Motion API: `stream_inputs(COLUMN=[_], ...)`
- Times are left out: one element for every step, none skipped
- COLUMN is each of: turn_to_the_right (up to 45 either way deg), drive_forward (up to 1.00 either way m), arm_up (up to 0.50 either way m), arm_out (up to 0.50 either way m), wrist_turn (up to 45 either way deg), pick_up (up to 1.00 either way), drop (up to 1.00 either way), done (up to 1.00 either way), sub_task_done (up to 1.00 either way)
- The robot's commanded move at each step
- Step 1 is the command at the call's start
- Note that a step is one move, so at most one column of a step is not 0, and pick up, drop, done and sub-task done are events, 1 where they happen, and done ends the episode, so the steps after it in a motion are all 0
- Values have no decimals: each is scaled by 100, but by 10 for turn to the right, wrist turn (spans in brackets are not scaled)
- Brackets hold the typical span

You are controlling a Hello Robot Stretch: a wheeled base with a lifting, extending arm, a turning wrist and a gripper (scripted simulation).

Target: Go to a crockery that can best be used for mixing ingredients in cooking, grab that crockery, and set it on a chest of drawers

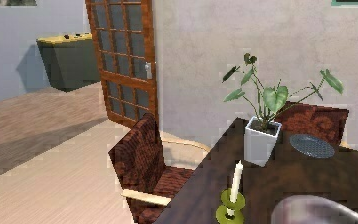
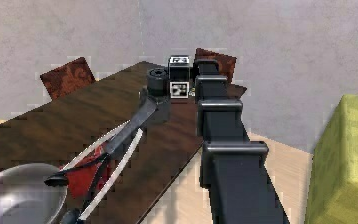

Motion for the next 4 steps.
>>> stream_inputs(turn_to_the_right=[0,-450,-450,-30], drive_forward=[0,0,0,0], arm_up=[0,0,0,0], arm_out=[-22,0,0,0], wrist_turn=[0,0,0,0], pick_up=[0,0,0,0], drop=[0,0,0,0], done=[0,0,0,0], sub_task_done=[0,0,0,0])
